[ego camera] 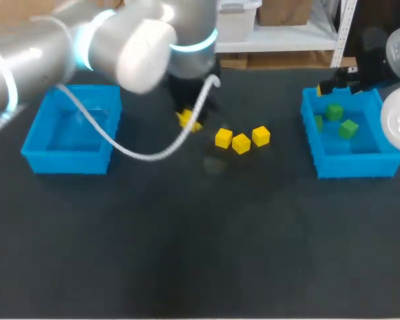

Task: Put the green cubes in the right bin and the yellow cubes in the left bin.

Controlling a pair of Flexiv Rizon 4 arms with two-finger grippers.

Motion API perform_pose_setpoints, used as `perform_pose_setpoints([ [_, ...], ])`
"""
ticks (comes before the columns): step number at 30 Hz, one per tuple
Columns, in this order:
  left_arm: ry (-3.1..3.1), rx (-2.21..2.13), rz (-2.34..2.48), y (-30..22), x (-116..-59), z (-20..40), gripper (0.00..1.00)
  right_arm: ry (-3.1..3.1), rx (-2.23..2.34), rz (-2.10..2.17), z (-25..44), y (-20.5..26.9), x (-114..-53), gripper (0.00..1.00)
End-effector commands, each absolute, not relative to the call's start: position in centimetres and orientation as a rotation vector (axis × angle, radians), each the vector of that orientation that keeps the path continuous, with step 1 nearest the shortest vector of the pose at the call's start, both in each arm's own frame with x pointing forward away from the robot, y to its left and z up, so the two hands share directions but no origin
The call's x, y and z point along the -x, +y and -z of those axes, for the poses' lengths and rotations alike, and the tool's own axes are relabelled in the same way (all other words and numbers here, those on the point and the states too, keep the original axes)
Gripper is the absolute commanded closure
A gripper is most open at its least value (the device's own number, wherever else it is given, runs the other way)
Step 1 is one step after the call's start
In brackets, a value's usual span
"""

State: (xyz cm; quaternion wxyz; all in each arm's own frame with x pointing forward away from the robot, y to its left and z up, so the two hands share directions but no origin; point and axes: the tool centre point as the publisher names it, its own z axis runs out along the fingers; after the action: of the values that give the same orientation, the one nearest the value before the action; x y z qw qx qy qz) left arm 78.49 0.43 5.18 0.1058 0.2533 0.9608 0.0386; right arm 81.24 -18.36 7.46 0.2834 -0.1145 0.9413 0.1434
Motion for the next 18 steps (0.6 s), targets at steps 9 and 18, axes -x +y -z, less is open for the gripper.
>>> perform_pose_setpoints([
  [9, 2.630, -0.205, -0.290, 18.8, -73.7, -13.2, 1.00, 2.519, 0.305, -0.380, -7.5, -18.4, -81.1, 0.00],
  [18, 2.712, -0.045, -0.425, 24.7, -70.8, -11.2, 1.00, 2.519, 0.305, -0.380, -7.5, -18.4, -81.1, 0.00],
])
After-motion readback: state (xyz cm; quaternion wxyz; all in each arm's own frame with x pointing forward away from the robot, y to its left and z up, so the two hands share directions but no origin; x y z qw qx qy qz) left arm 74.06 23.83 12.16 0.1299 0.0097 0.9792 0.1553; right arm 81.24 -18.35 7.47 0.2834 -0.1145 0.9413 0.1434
